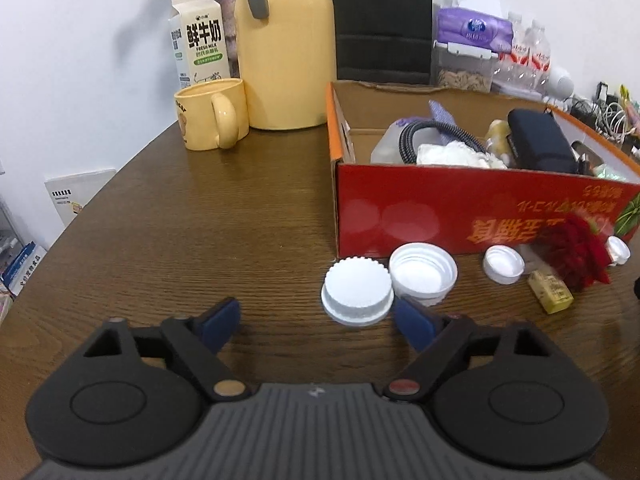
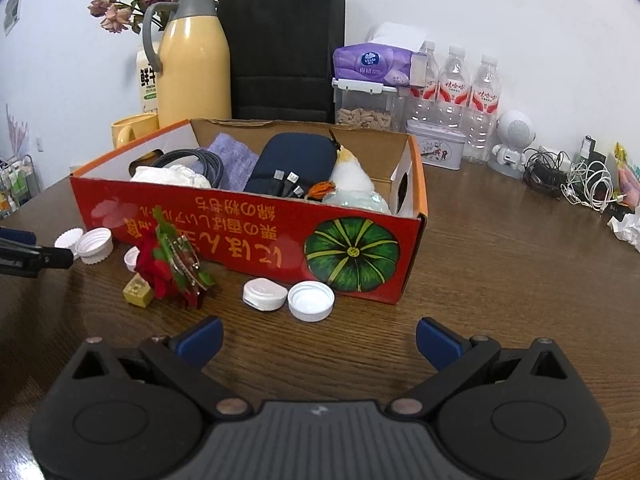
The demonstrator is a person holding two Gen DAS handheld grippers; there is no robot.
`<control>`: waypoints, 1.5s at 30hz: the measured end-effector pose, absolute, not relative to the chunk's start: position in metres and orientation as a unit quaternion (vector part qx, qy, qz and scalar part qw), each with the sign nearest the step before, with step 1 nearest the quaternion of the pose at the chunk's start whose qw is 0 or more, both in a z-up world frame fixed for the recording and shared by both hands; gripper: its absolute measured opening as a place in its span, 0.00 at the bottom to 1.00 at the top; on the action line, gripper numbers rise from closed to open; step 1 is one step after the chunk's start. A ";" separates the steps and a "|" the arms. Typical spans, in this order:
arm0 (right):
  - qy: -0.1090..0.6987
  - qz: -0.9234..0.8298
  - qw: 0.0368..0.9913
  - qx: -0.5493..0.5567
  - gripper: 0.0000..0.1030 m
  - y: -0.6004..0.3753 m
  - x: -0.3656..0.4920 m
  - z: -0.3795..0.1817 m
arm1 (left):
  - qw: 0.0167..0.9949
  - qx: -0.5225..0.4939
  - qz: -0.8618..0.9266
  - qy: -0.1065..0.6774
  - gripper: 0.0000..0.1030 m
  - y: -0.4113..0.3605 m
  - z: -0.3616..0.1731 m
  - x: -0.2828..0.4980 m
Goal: Organize objects
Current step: 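Withdraw both grippers from the box toward the white bottle caps, then grasp a white bottle cap with the left gripper while the right gripper grasps another cap, then carry both white caps into the box and open both grippers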
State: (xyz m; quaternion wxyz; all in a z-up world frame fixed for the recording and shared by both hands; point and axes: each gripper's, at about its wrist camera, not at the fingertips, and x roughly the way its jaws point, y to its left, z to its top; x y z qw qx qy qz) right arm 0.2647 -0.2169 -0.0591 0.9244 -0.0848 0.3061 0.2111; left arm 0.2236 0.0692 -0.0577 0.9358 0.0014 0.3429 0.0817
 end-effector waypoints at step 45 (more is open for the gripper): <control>0.306 0.212 0.926 -0.061 0.26 -0.196 0.285 -0.064 | 0.954 -0.036 0.056 0.291 0.40 0.080 -0.046 0.213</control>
